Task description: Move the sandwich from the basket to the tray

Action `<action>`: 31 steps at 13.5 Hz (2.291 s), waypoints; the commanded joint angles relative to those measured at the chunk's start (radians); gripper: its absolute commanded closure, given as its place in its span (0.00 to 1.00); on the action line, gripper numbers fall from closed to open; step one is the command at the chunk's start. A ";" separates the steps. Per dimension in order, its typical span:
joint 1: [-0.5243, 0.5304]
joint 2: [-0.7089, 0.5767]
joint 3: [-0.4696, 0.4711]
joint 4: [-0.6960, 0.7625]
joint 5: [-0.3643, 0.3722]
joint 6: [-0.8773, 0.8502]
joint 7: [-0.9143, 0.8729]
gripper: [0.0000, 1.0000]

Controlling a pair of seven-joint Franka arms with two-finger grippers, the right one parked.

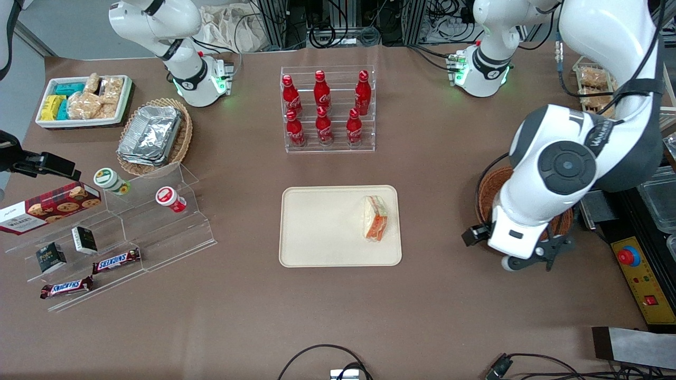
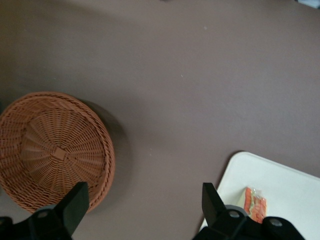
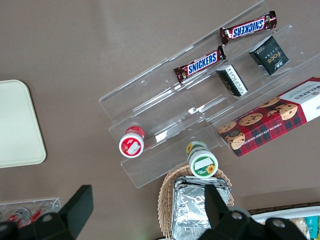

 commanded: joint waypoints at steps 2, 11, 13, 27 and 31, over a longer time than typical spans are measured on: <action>0.041 -0.048 -0.005 -0.016 -0.006 -0.046 0.038 0.00; 0.108 -0.117 0.061 -0.046 -0.051 -0.054 0.226 0.00; 0.022 -0.199 0.244 -0.109 -0.177 -0.042 0.375 0.00; -0.002 -0.493 0.379 -0.272 -0.314 -0.113 0.572 0.00; -0.003 -0.529 0.379 -0.270 -0.319 -0.176 0.633 0.00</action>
